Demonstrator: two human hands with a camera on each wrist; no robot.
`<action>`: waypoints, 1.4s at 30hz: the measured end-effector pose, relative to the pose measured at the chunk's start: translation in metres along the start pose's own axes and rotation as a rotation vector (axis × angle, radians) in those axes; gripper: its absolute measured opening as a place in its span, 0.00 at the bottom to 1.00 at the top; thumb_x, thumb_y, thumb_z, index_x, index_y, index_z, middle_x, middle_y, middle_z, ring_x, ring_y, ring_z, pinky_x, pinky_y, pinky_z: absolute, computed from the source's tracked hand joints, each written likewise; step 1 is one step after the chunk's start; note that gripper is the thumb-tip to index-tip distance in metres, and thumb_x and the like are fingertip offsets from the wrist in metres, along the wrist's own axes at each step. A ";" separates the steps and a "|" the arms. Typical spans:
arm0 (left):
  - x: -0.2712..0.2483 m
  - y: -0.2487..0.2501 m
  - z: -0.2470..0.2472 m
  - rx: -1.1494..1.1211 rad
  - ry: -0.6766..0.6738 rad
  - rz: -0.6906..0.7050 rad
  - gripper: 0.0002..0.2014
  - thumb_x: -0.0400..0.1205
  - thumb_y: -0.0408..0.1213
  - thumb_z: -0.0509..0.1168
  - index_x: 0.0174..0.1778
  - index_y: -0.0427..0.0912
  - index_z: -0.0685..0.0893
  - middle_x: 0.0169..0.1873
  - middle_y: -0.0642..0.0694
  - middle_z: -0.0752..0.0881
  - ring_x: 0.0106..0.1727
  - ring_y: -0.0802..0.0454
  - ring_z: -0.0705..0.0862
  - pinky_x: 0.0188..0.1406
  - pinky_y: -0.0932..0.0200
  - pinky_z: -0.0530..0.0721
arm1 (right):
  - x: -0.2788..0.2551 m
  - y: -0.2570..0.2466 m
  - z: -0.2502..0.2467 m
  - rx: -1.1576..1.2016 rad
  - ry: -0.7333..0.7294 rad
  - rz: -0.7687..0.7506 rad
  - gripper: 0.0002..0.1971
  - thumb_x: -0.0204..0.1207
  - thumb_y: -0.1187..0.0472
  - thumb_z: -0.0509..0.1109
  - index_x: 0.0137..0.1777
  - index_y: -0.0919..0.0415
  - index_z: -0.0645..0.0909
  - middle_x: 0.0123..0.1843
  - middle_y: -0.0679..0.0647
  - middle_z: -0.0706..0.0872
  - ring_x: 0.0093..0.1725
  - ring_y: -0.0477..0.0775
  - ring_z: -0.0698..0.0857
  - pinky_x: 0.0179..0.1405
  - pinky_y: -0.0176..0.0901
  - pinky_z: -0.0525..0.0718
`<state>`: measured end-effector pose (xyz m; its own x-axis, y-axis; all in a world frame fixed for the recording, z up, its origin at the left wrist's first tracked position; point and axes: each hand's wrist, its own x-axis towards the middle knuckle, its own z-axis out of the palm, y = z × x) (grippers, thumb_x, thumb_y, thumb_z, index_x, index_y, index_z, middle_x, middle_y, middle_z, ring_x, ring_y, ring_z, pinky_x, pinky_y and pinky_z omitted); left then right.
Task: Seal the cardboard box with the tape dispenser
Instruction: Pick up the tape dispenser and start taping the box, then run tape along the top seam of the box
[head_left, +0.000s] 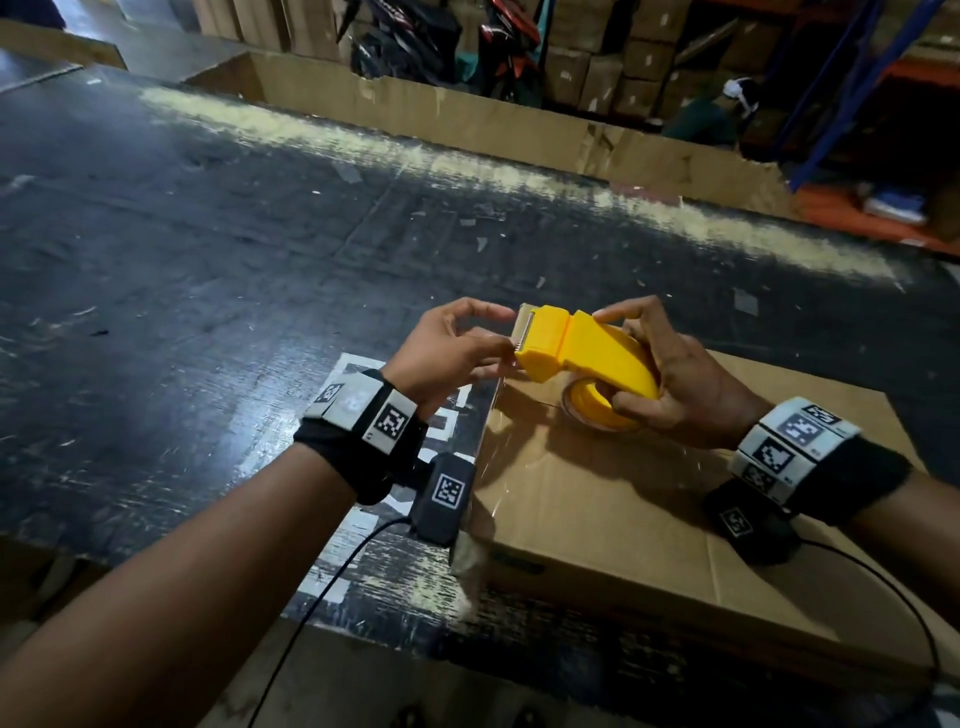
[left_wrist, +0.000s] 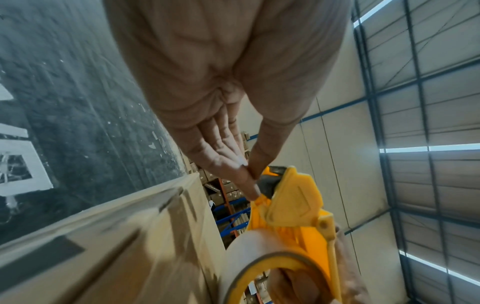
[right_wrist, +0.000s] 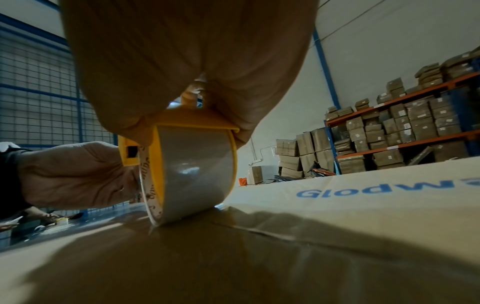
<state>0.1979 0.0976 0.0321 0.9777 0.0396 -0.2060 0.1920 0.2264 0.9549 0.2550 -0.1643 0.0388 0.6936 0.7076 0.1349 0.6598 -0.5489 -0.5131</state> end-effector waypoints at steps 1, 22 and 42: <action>-0.001 0.000 -0.001 0.011 0.005 -0.005 0.16 0.79 0.21 0.71 0.63 0.33 0.82 0.33 0.41 0.92 0.33 0.49 0.92 0.47 0.55 0.94 | 0.001 -0.001 -0.001 -0.002 -0.010 0.002 0.38 0.69 0.42 0.73 0.76 0.44 0.58 0.57 0.52 0.81 0.49 0.51 0.86 0.44 0.45 0.85; -0.004 -0.044 -0.041 -0.049 0.208 -0.095 0.21 0.77 0.21 0.73 0.66 0.31 0.79 0.43 0.34 0.92 0.34 0.49 0.94 0.36 0.63 0.89 | 0.022 -0.030 -0.016 -0.167 -0.281 -0.030 0.33 0.72 0.26 0.63 0.76 0.36 0.69 0.75 0.45 0.80 0.61 0.51 0.83 0.48 0.40 0.85; -0.019 -0.102 -0.021 0.495 -0.383 0.206 0.43 0.86 0.55 0.61 0.87 0.66 0.36 0.90 0.61 0.42 0.90 0.59 0.50 0.88 0.39 0.61 | 0.027 -0.045 -0.016 -0.203 -0.373 0.028 0.37 0.69 0.24 0.61 0.77 0.36 0.65 0.75 0.47 0.79 0.65 0.54 0.83 0.54 0.50 0.88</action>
<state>0.1579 0.0944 -0.0662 0.9419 -0.3358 -0.0048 -0.0759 -0.2267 0.9710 0.2486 -0.1277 0.0790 0.5844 0.7833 -0.2122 0.7117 -0.6203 -0.3297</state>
